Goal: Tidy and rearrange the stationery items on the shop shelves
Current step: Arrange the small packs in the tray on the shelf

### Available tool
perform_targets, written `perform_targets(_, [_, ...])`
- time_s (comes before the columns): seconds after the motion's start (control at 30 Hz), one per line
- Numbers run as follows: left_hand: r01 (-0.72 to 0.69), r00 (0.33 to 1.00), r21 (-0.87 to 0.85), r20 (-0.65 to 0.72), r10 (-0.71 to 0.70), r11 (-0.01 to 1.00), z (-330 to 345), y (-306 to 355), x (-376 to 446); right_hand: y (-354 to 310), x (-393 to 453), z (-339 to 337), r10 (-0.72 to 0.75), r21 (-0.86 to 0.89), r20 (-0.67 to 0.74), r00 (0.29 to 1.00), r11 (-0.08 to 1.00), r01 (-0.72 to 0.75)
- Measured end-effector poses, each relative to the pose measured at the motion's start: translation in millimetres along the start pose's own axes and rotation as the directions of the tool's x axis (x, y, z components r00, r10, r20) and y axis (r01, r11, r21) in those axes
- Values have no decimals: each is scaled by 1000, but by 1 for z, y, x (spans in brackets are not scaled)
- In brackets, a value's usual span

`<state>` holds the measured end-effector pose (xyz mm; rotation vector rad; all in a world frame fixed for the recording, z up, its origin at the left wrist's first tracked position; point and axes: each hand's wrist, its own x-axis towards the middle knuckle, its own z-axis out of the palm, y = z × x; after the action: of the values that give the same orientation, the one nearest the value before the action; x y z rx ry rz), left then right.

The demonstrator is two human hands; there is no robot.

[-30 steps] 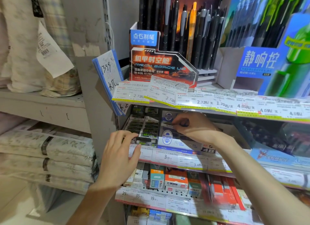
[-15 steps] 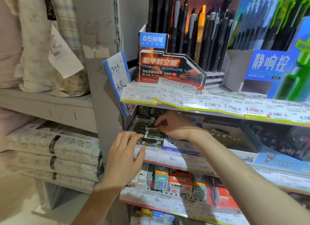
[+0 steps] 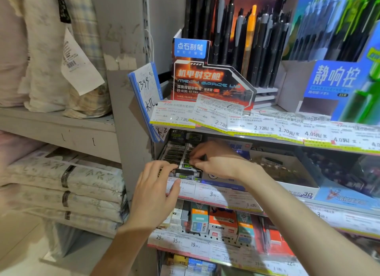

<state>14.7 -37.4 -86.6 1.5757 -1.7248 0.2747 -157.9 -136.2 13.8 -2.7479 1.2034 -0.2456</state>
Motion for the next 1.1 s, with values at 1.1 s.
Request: perform_targets(1.1, [94,987,28,-136,-89,995,12,18,3,116,-96,-17,578,15,-277,767,801,-598])
